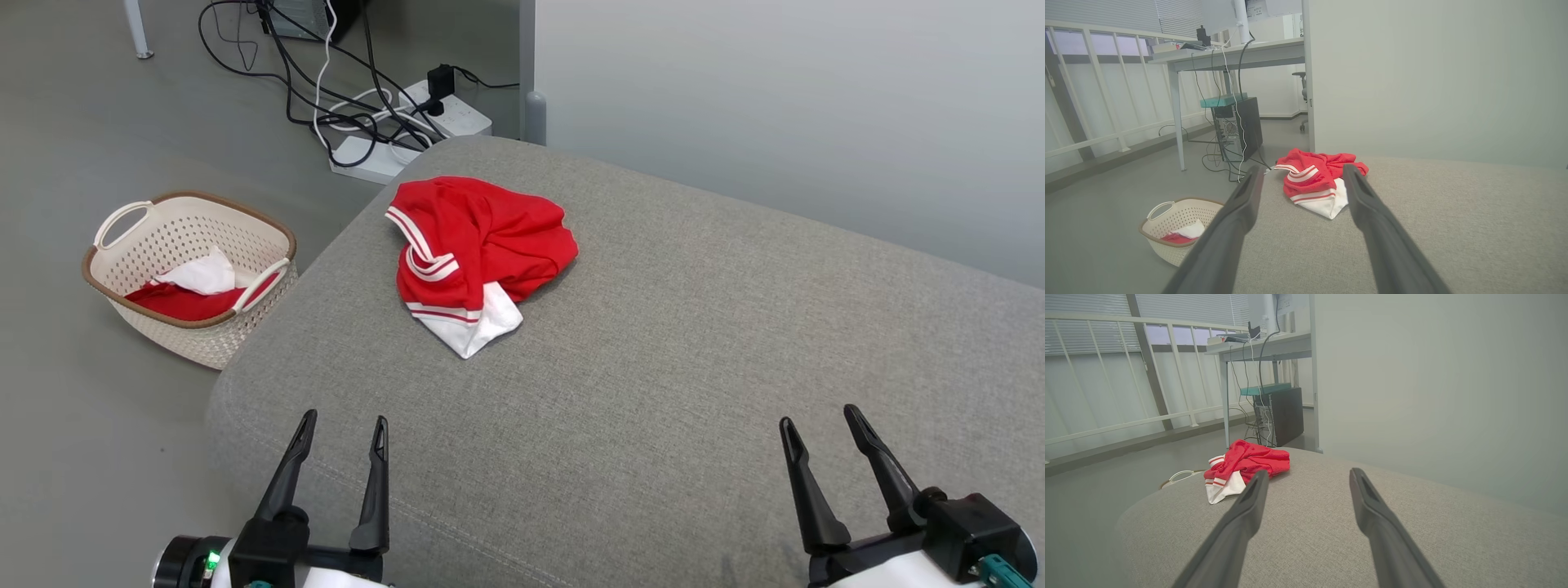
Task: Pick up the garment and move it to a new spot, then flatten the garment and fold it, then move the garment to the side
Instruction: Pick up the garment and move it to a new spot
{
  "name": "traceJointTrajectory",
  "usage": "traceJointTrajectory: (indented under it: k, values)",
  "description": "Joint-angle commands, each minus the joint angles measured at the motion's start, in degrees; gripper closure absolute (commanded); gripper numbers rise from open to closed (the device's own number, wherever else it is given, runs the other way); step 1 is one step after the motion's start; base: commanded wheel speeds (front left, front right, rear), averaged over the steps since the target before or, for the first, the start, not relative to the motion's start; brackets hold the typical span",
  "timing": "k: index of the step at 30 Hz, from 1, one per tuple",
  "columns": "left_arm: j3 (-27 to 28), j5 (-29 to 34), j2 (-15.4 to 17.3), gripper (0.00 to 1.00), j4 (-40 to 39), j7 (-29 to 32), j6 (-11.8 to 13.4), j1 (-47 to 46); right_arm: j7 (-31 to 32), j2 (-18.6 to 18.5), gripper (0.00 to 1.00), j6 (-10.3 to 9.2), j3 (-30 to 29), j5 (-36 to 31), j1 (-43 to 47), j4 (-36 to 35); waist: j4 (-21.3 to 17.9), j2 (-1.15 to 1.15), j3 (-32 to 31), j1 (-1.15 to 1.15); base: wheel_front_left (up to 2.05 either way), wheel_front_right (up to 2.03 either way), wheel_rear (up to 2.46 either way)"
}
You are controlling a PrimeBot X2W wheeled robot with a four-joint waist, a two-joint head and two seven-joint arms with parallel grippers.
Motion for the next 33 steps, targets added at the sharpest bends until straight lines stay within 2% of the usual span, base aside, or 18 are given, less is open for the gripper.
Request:
traceJointTrajectory:
  k: [1,12,16,20,25,29,33]
  values:
    - [1.89,-0.36,-0.03,0.00,-1.76,-0.28,0.57,-1.43,-0.68,-1.18,0.00,0.23,1.30,0.03,-1.17,-1.78,-0.18,0.00,0.07,0.00,0.00,0.00,0.00]
    - [2.34,-2.18,-0.03,0.00,-0.19,-0.28,0.78,-5.44,-0.68,-2.23,0.00,0.23,1.54,-0.03,-1.69,-1.64,-1.69,0.00,1.74,0.00,0.00,0.00,0.00]
    - [1.85,-3.68,-0.03,0.00,1.52,-0.28,2.11,-9.88,-0.68,-3.16,0.00,0.23,1.86,-0.07,-2.52,-1.93,-2.84,0.00,3.60,0.00,0.00,0.00,0.00]
    - [2.12,-4.92,-0.04,0.00,5.02,-0.28,4.48,-15.20,-0.68,-4.64,0.00,0.23,2.70,0.15,-3.45,-2.05,-4.62,0.00,5.52,0.00,0.00,0.00,0.00]
    - [4.09,-6.82,-0.04,0.00,12.26,-0.28,5.93,-21.97,-0.68,-6.28,0.00,0.23,2.48,0.67,-4.66,-2.49,-7.44,0.00,7.73,0.00,0.00,0.00,0.00]
    - [5.44,-7.98,-0.04,0.00,17.70,-0.28,6.07,-25.95,-0.68,-7.19,0.00,0.23,2.42,0.80,-5.31,-2.84,-9.17,0.00,9.01,0.00,0.00,0.00,0.00]
    - [7.39,-10.54,-0.03,0.00,27.65,-0.18,5.99,-32.45,-0.68,-8.31,0.00,0.23,2.72,0.95,-6.23,-3.50,-11.68,0.00,11.35,0.00,0.00,0.00,0.00]
